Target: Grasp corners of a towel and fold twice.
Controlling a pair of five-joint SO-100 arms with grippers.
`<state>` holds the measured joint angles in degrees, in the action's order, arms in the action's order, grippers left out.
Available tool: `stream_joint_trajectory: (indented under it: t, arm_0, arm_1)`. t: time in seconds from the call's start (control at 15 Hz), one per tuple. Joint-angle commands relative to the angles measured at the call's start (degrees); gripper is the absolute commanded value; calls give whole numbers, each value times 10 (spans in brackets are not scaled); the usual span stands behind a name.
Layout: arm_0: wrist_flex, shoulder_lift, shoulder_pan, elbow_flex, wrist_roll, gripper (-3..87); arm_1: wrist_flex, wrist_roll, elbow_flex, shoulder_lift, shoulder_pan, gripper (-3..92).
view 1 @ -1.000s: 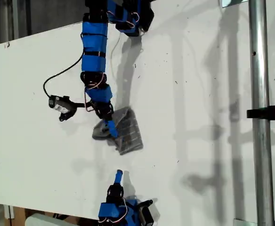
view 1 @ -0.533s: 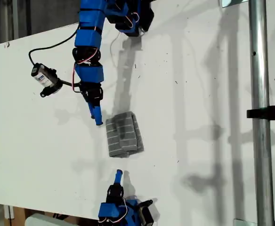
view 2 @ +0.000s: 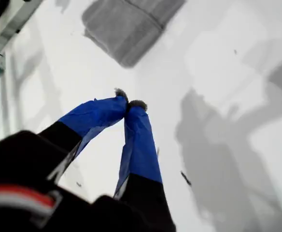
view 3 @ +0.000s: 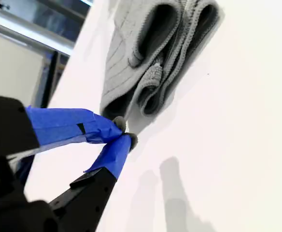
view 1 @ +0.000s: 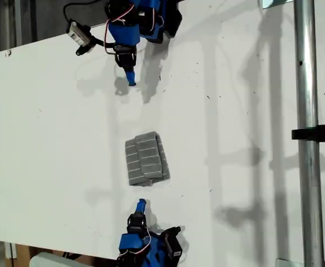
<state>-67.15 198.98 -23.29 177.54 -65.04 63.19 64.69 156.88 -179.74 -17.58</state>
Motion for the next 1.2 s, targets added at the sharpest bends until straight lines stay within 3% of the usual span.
stream_joint_trajectory:
  t: [0.0, 0.2, 0.27, 0.33, 0.47, 1.13]
  arm_0:
    - [-12, 4, 11, 7, -31, -15]
    - [-63, 4, 51, 11, -135, -1]
    - [-69, 3, 76, 11, -201, 13]
    - [-69, 3, 97, 11, -156, 13]
    - [-70, 3, 131, 11, 81, 12]
    - [-69, 3, 135, 11, 99, 7]
  arm_1:
    - [91, 54, 48, -81, -15, -2]
    - [199, 160, 90, -83, -15, 7]
    - [200, 160, 89, -84, -14, 8]
    - [200, 160, 89, -84, -9, 8]
    - [200, 160, 89, -84, 1, 8]
    - [200, 160, 89, -84, 7, 8]
